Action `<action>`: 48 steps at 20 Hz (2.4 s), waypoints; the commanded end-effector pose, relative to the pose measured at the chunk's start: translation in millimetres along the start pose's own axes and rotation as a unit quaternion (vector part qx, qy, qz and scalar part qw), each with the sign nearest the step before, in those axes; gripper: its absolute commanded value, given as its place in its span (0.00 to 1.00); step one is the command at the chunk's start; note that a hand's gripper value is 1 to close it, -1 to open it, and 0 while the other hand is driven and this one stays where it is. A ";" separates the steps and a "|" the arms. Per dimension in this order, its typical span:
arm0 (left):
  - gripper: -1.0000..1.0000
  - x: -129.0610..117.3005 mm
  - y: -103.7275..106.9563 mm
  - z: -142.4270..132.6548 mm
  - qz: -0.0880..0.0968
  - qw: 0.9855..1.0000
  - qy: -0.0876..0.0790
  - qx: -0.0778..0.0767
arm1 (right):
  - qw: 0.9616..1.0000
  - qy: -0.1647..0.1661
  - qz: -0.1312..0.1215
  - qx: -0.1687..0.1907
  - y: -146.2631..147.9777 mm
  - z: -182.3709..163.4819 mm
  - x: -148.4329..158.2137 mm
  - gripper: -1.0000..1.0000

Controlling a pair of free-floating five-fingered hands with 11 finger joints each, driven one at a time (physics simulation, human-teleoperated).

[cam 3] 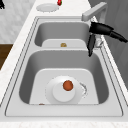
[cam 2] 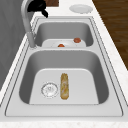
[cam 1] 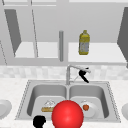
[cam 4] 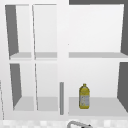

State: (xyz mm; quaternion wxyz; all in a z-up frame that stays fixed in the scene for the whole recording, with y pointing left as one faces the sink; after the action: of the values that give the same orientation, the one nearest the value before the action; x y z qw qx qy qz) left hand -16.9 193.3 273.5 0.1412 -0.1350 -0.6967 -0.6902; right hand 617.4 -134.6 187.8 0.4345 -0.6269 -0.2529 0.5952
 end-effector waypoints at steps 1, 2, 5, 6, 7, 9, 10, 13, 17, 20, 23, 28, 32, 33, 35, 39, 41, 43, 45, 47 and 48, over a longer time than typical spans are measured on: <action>0.50 0.0 0.0 0.0 0.000 1.000 0.000 0.000 | 0.999 -0.016 -0.049 0.017 8.4 4.5 -12.6 0.00; 0.50 0.0 0.0 0.0 0.000 1.000 0.000 0.000 | 0.998 -0.029 -0.059 0.018 9.6 10.6 -10.6 0.00; 0.50 0.0 0.0 0.0 0.000 1.000 0.000 0.000 | 0.997 -0.043 -0.062 0.024 10.9 19.0 -12.5 0.00; 0.50 0.0 0.0 0.0 0.000 1.000 0.000 0.000 | 0.997 -0.046 -0.064 0.026 12.6 18.0 -12.5 0.00; 0.50 0.0 0.0 0.0 0.000 1.000 0.000 0.000 | 0.996 -0.051 -0.066 0.028 14.0 16.5 -12.4 0.00; 0.50 0.0 0.0 0.0 0.000 1.000 0.000 0.000 | 0.995 -0.059 -0.072 0.034 16.8 18.9 -13.5 0.00; 0.50 0.0 0.0 0.0 0.000 1.000 0.000 0.000 | 0.994 -0.064 -0.076 0.037 18.2 19.8 -13.7 0.00; 0.50 0.0 0.0 0.0 0.000 1.000 0.000 0.000 | 0.991 -0.083 -0.091 0.043 22.2 22.4 -13.7 0.00; 0.50 0.0 0.0 0.0 0.000 1.000 0.000 0.000 | 0.986 -0.112 -0.115 0.050 27.0 25.9 -12.6 0.00; 0.50 0.0 0.0 0.0 0.000 1.000 0.000 0.000 | 0.980 -0.135 -0.134 0.055 29.0 30.3 -12.7 0.00; 0.50 0.0 0.0 0.0 0.000 1.000 0.000 0.000 | 0.974 -0.156 -0.156 0.052 29.3 34.3 -13.7 0.00; 0.50 0.0 0.0 0.0 0.000 1.000 0.000 0.000 | 0.962 -0.193 -0.190 0.048 30.6 36.0 -13.4 0.00; 0.50 0.0 0.0 0.0 0.000 1.000 0.000 0.000 | 0.951 -0.220 -0.216 0.040 30.7 35.7 -13.2 0.00; 0.50 0.0 0.0 0.0 0.000 1.000 0.000 0.000 | 0.948 -0.225 -0.222 0.035 30.1 35.8 -13.5 0.00; 0.50 0.0 0.0 0.0 0.000 1.000 0.000 0.000 | 0.944 -0.230 -0.235 0.032 27.1 36.0 -17.0 0.00; 0.50 0.0 0.0 0.0 0.000 1.000 0.000 0.000 | 0.933 -0.252 -0.254 0.033 24.2 37.3 -20.7 0.00; 0.50 0.0 0.0 0.0 0.000 1.000 0.000 0.000 | 0.928 -0.262 -0.263 0.031 22.1 37.7 -22.5 0.00; 0.50 0.0 0.0 0.0 0.000 1.000 0.000 0.000 | 0.922 -0.275 -0.272 0.031 19.7 37.5 -23.7 0.00; 0.50 0.0 0.0 0.0 0.000 1.000 0.000 0.000 | 0.913 -0.292 -0.284 0.037 19.5 35.7 -23.5 0.00; 0.50 0.0 0.0 0.0 0.000 1.000 0.000 0.000 | 0.907 -0.307 -0.284 0.048 10.1 27.8 -21.9 0.00; 0.50 0.0 0.0 0.0 0.000 1.000 0.000 0.000 | 0.907 -0.312 -0.277 0.056 8.1 24.3 -20.4 0.00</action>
State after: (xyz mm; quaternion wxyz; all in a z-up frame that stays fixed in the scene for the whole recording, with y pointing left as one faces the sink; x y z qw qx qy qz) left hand -16.9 193.3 273.5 0.1412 -0.1350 -0.6967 -0.6902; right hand 579.8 -153.2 188.9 0.5012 -0.3368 -0.4888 0.6296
